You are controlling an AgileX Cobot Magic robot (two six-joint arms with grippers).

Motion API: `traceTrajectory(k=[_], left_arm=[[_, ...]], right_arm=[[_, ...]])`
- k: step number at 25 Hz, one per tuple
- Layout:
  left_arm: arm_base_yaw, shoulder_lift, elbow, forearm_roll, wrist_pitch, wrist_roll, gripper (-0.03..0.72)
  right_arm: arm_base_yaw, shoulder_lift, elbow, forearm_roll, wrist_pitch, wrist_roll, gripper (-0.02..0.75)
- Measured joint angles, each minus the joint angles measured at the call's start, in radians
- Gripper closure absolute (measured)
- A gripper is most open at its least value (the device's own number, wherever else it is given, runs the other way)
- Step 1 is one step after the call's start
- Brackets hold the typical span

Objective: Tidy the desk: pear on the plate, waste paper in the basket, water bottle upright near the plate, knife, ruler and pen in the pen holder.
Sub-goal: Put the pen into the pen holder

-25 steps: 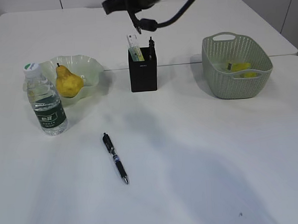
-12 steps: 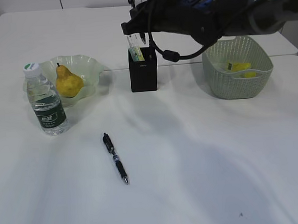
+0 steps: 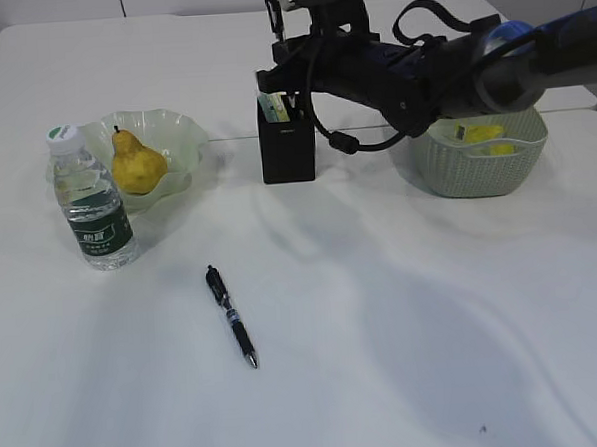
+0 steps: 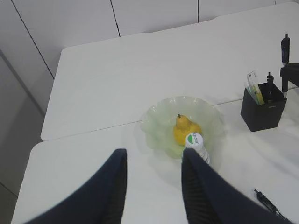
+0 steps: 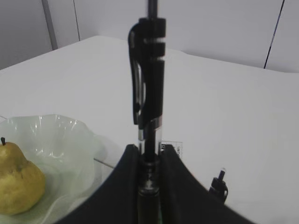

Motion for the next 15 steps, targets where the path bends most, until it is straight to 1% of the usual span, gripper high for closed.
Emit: traceTrajectory(k=[3, 8, 11, 15], left_arm=[[0.0, 0.0, 0.0, -0.002, 0.0, 0.0, 0.414], [0.0, 0.002, 0.0, -0.002, 0.0, 0.0, 0.414], [0.0, 0.004, 0.0, -0.004, 0.0, 0.0, 0.414], [0.0, 0.01, 0.0, -0.004, 0.0, 0.0, 0.414]], right_arm=[[0.0, 0.013, 0.0, 0.001, -0.057, 0.0, 0.648], [-0.009, 0.035, -0.026, 0.001, -0.106, 0.0, 0.648], [-0.018, 0.068, -0.064, 0.009, -0.106, 0.0, 0.648], [-0.024, 0.11, -0.131, 0.018, -0.045, 0.0, 0.648]])
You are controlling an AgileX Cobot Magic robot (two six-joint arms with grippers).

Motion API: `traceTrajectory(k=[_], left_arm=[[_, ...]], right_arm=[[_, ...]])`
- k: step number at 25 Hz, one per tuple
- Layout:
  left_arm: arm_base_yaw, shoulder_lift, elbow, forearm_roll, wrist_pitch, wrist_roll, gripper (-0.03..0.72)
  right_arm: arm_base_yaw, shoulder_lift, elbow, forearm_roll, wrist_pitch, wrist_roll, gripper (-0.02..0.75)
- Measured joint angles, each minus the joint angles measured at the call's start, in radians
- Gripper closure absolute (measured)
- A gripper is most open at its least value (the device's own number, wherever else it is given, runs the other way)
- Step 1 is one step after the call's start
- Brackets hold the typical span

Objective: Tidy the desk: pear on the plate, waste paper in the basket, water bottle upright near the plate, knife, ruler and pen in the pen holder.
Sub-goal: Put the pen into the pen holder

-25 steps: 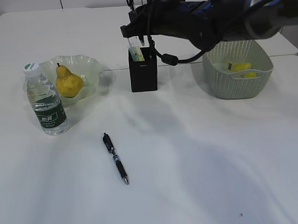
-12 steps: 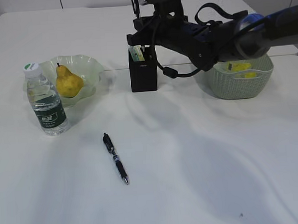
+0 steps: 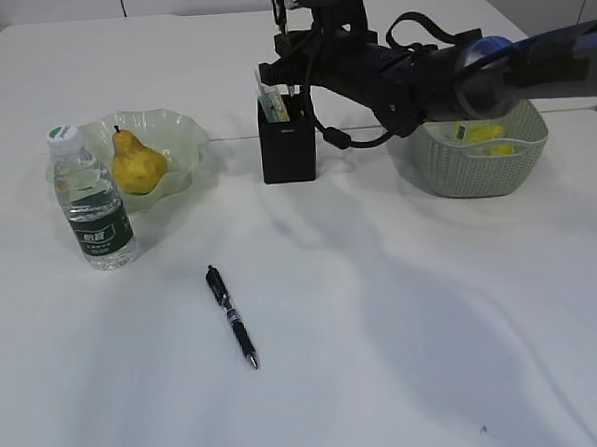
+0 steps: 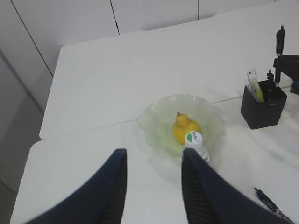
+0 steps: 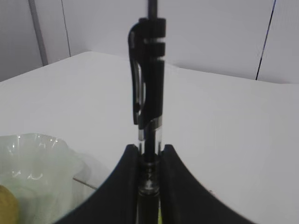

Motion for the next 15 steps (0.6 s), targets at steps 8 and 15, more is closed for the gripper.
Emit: traceTrajectory(k=[8, 15], left_arm=[[0.0, 0.056, 0.0, 0.0, -0.005, 0.0, 0.414], [0.0, 0.064, 0.0, 0.0, -0.049, 0.0, 0.414]], right_arm=[[0.0, 0.074, -0.091, 0.002, 0.113, 0.002, 0.648], [0.0, 0.089, -0.095, 0.005, 0.125, 0.002, 0.648]])
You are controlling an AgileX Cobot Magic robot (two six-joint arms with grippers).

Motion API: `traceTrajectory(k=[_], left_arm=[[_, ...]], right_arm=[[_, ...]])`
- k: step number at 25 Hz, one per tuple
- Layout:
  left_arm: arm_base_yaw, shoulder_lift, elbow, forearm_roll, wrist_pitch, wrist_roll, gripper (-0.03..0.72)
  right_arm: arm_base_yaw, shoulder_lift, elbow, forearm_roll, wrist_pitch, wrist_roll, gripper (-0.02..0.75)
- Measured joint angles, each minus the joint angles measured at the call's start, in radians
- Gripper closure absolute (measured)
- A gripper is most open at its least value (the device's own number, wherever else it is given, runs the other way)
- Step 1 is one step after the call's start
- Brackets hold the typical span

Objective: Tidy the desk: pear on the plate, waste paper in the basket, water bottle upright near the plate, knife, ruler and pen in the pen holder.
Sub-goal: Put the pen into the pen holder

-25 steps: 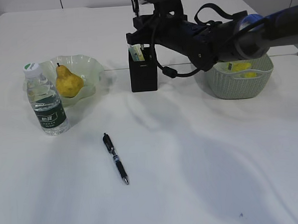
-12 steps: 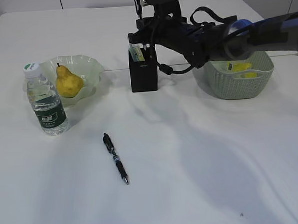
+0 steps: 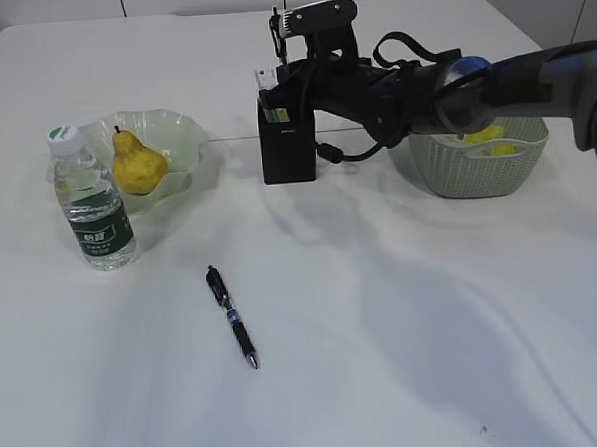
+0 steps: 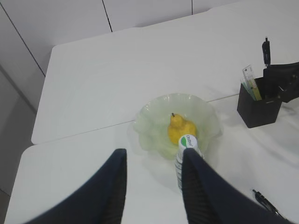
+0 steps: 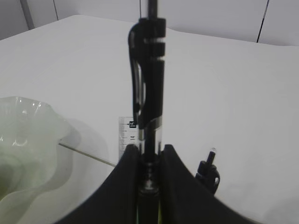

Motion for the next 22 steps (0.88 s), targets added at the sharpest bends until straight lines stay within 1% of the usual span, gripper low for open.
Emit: traceTrajectory(k=[12, 16, 22], left_arm=[[0.0, 0.002, 0.0, 0.0, -0.007, 0.0, 0.414], [0.0, 0.002, 0.0, 0.0, -0.007, 0.0, 0.414], [0.0, 0.002, 0.0, 0.0, -0.007, 0.0, 0.414]], right_arm=[[0.0, 0.014, -0.003, 0.002, -0.025, 0.0, 0.648], [0.0, 0.018, -0.005, -0.034, -0.029, 0.0, 0.648], [0.0, 0.032, -0.005, -0.048, -0.031, 0.0, 0.648]])
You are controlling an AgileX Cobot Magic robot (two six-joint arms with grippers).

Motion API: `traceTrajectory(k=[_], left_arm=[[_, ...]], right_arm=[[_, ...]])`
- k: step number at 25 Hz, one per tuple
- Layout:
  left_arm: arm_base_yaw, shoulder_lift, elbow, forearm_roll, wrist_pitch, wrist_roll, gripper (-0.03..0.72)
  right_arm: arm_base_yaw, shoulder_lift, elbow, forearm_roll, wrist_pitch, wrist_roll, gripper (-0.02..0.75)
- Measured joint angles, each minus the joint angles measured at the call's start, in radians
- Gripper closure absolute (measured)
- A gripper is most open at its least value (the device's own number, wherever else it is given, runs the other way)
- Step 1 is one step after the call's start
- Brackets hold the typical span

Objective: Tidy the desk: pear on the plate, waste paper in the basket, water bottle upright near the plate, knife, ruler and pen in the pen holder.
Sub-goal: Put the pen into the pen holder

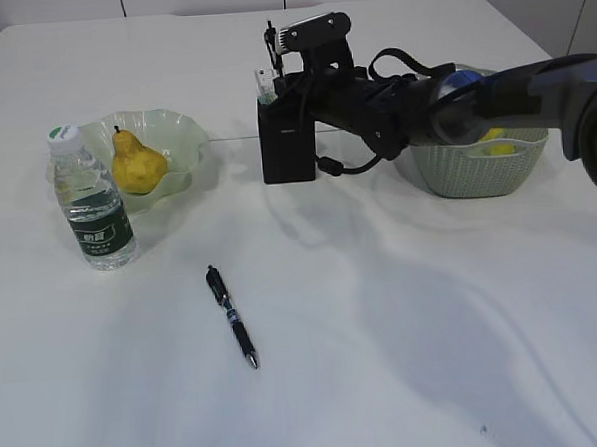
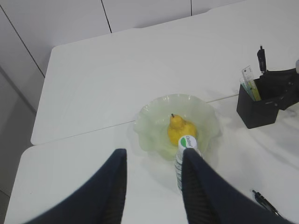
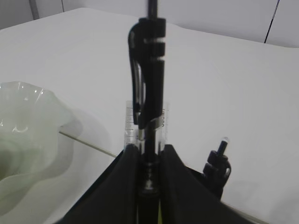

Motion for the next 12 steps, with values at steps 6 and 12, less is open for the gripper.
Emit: traceTrajectory(k=[6, 12], left_arm=[[0.0, 0.0, 0.0, 0.0, 0.0, 0.0, 0.414], [0.0, 0.0, 0.0, 0.0, -0.001, 0.0, 0.414]], right_arm=[[0.0, 0.002, 0.0, -0.002, 0.0, 0.0, 0.633], [0.0, 0.002, 0.0, -0.008, 0.002, 0.0, 0.574]])
